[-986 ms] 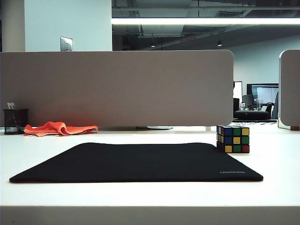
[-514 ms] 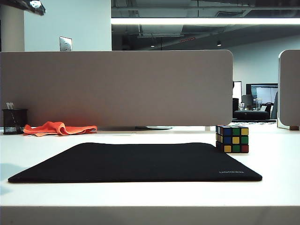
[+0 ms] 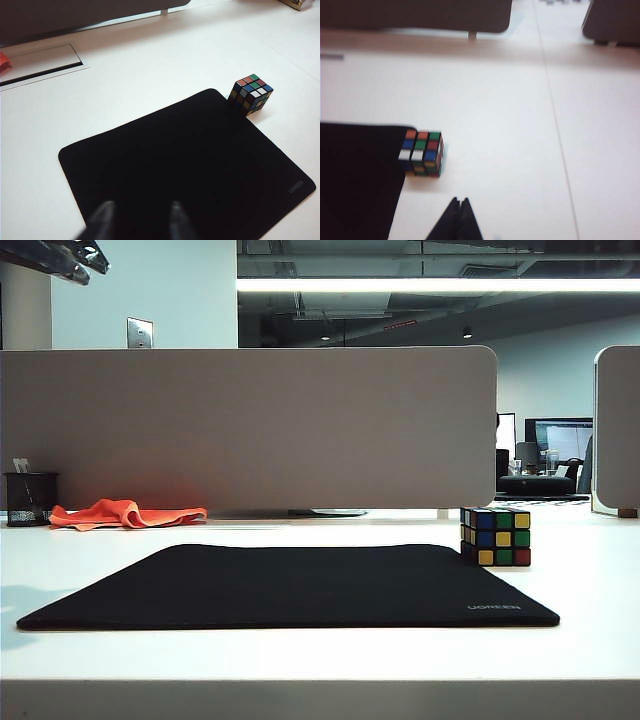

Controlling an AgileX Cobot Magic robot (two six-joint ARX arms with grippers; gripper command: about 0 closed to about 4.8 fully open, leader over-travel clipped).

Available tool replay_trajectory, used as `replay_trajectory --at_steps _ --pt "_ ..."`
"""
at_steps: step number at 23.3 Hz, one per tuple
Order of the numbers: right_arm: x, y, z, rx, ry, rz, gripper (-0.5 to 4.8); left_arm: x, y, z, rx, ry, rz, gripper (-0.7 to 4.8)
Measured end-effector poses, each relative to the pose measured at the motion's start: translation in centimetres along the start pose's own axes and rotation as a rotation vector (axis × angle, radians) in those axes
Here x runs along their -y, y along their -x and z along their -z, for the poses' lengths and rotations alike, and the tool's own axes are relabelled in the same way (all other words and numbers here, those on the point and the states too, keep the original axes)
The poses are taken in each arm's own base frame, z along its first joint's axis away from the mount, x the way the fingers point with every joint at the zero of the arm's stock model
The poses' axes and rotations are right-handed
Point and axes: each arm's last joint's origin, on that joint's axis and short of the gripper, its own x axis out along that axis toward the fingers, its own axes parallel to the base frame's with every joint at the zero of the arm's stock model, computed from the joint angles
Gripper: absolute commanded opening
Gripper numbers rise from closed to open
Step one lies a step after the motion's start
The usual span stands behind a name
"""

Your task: Pick up the cube on the right side of the mouse pad, then place it in the center of the mouse pad.

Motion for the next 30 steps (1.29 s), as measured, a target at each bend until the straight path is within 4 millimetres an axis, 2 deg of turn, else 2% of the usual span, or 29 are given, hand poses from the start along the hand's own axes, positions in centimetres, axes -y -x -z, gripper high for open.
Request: replay_trajectory --at_steps 1,2,3,4,5,6,7,9,14,16,20,21,22,26,30 --pt "-0.4 -0.6 -0.1 -0.028 0.013 -0.007 0.39 -0.1 -0.1 0.0 -0.003 0.002 0.000 2.18" --pt "-0.8 -1.4 -0.2 -0.060 0.028 -0.023 1.16 -0.1 -0.4 0.1 -0.010 0.004 0.001 2.20" --pt "-1.3 -2.2 -0.2 -0.092 0.044 -0.039 2.04 -0.1 -0.6 0.1 -0.018 0.006 0.003 2.20" --pt "-1.6 -2.8 -0.2 -0.118 0.054 -0.052 3.40 -0.2 -0.7 0.2 -0.026 0.008 0.006 2.20" --pt "-2.0 -3.5 -0.1 -0.143 0.064 -0.065 4.49 -0.2 -0.8 0.3 -0.035 0.012 0.007 2.20" --pt "-2.4 -3.9 -0.1 -0.162 0.074 -0.077 4.79 -0.2 -0.8 0.3 -0.037 0.013 0.007 2.20" --pt "-2.8 -4.5 -0.2 -0.180 0.084 -0.090 4.79 -0.1 -0.7 0.3 -0.034 0.013 0.006 2.20" --pt "-4.1 -6.9 -0.5 -0.236 0.099 -0.118 4.79 0.1 -0.7 0.2 -0.031 0.008 0.017 2.20" --pt "-4.8 -9.9 -1.3 -0.297 0.009 -0.103 4.79 0.1 -0.7 0.2 -0.031 0.025 0.016 2.19" --pt "-5.4 -12.6 -2.1 -0.332 -0.042 -0.091 4.79 0.1 -0.7 0.2 -0.030 0.033 0.033 2.19" --pt "-6.2 -15.9 -3.2 -0.366 -0.088 -0.080 4.79 0.1 -0.7 0.2 -0.031 0.033 0.033 2.19" --pt "-6.6 -17.7 -3.3 -0.401 -0.107 -0.071 4.79 0.1 -0.7 0.2 -0.031 0.033 0.034 2.19" --pt "-6.9 -19.0 -3.1 -0.441 -0.114 -0.062 4.79 0.1 -0.7 0.2 -0.031 0.033 0.034 2.19" --pt "-7.5 -21.6 -2.7 -0.531 -0.105 -0.045 4.79 0.1 -0.7 0.3 -0.041 0.036 0.034 2.19" --pt "-7.8 -23.3 -1.7 -0.589 -0.096 -0.034 4.79 0.1 -0.7 0.5 -0.053 0.041 0.035 2.19"
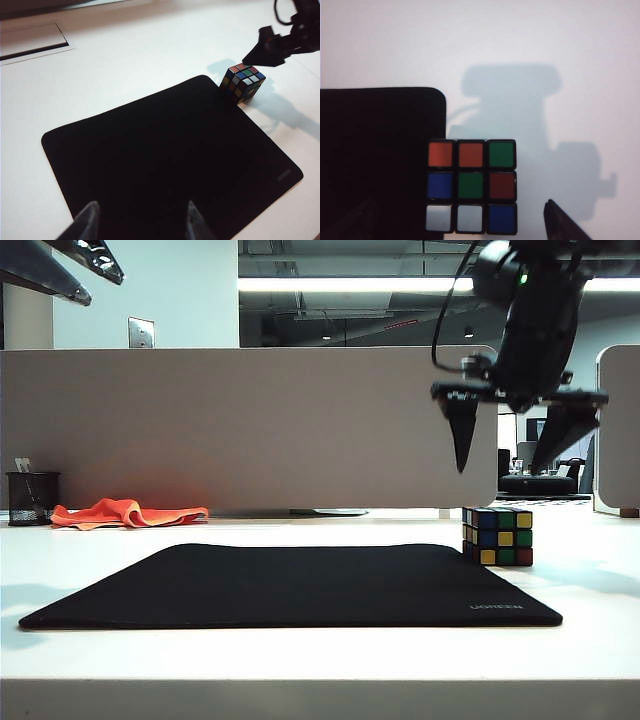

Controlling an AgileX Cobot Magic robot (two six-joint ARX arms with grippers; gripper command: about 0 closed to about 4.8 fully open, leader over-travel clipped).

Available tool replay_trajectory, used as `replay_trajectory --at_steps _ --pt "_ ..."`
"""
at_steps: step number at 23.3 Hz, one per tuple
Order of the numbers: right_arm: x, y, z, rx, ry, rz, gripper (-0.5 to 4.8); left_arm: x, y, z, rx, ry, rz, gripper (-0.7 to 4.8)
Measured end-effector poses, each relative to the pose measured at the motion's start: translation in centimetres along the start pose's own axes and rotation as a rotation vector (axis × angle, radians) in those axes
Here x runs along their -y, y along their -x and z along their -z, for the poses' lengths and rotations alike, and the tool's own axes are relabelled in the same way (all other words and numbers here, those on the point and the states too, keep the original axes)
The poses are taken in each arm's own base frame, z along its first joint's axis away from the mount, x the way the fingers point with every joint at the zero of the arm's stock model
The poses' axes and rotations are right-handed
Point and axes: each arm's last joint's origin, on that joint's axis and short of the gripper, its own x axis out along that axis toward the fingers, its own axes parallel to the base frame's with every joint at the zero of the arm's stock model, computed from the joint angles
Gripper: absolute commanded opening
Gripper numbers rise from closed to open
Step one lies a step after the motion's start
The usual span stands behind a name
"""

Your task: Pick up the cube on the right side of the mouse pad, then place it in the center of the mouse pad.

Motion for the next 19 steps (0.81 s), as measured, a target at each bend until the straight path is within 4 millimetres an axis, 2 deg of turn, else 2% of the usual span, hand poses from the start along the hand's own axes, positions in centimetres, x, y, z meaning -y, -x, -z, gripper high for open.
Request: replay_trajectory --at_steps 7,17,19 --pt "-0.1 -2.9 0.6 -0.071 0.009 0.042 4.79 0.0 0.0 0.0 0.001 -0.001 0.000 2.18" --pt "-0.2 -4.5 1.1 -0.116 0.012 0.021 4.79 0.0 0.0 0.0 0.000 -0.001 0.000 2.15" --pt "-0.3 -4.8 1.2 -0.127 0.011 0.007 4.31 0.0 0.0 0.0 0.001 -0.001 0.000 2.15"
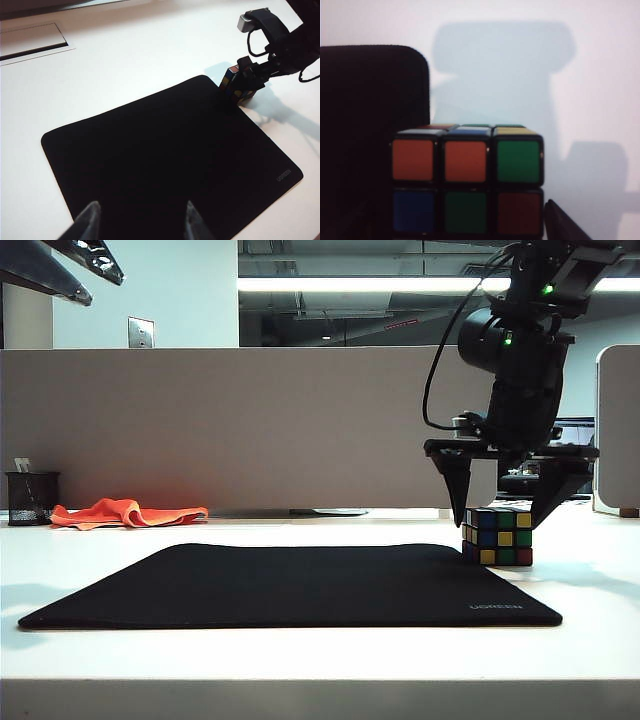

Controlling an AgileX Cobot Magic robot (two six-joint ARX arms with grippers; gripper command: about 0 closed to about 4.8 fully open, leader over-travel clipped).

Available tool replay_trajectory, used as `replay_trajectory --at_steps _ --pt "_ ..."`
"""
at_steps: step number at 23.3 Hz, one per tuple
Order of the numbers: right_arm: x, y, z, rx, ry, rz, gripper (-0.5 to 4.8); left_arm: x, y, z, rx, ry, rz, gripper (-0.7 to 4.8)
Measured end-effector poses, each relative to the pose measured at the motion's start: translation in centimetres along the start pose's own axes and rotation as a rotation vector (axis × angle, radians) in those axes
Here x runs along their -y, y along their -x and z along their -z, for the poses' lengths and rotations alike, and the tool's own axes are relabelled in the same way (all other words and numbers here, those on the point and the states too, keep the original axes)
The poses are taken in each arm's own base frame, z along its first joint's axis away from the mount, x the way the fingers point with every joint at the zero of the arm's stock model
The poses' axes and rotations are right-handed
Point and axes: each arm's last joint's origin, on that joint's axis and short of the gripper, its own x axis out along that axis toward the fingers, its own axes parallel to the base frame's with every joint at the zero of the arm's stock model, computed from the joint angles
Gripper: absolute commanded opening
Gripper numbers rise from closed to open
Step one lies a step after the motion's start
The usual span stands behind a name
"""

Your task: Pick up the cube on the right side of the mouse pad, then place it in the center of the mouse pad.

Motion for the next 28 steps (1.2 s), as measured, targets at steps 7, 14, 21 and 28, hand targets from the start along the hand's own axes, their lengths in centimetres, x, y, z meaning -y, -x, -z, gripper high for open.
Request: replay_trajectory --at_steps 7,14,21,28 --pt "0.1 0.0 -0.1 0.005 -0.006 -0.007 3.32 0.0 0.0 0.0 0.000 0.001 0.000 2.15" --pt "0.1 0.0 -0.1 0.014 -0.005 0.007 3.23 0.0 0.0 0.0 0.000 0.000 0.000 2.15" --pt "0.1 2.4 -0.9 0.083 -0.011 0.002 3.12 0.0 0.0 0.0 -0.001 0.001 0.000 2.15" --pt "-0.7 9.1 -2.5 0.238 -0.003 -0.111 3.10 0.0 0.0 0.1 -0.007 0.003 0.001 2.15"
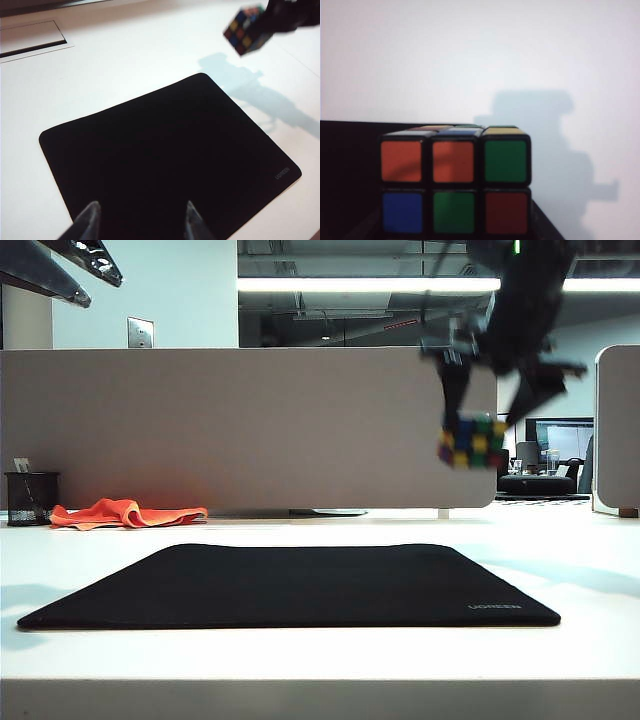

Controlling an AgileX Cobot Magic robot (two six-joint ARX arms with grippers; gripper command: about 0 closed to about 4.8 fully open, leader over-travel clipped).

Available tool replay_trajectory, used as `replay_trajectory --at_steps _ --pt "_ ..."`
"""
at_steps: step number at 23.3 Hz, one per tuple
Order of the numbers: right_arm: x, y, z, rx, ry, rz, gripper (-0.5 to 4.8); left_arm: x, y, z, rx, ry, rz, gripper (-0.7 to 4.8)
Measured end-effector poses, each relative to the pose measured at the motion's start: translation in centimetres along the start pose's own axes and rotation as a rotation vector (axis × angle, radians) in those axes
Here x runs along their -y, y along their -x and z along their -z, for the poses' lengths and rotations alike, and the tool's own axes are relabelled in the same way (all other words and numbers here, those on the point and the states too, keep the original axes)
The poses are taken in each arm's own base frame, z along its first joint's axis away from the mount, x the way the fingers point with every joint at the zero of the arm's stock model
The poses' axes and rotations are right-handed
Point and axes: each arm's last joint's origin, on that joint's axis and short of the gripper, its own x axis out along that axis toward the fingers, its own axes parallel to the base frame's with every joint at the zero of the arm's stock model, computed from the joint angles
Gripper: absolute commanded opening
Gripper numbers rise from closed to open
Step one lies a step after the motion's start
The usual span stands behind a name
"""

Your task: Pick up the cube on the right side of the mouse pad, then place it in the center of the mouse pad.

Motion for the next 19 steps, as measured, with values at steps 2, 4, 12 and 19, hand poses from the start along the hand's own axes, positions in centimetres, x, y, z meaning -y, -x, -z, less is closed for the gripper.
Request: replay_trajectory --at_steps 2,4,12,19 --pt "-1.1 1.9 -0.6 0.041 0.015 -0.057 3.10 0.0 0.0 0.0 0.000 0.000 0.000 2.15" --pt "-2.4 3.3 -0.5 0.060 0.042 -0.106 3.09 0.0 0.0 0.0 0.000 0.000 0.000 2.15" --pt "-10.0 2.4 2.7 -0.008 0.244 -0.234 3.09 0.0 0.0 0.0 -0.001 0.000 0.000 2.15" --pt "-13.1 -2.5 5.3 -0.086 0.381 -0.179 3.07 0.0 0.0 0.0 -0.001 0.000 0.000 2.15"
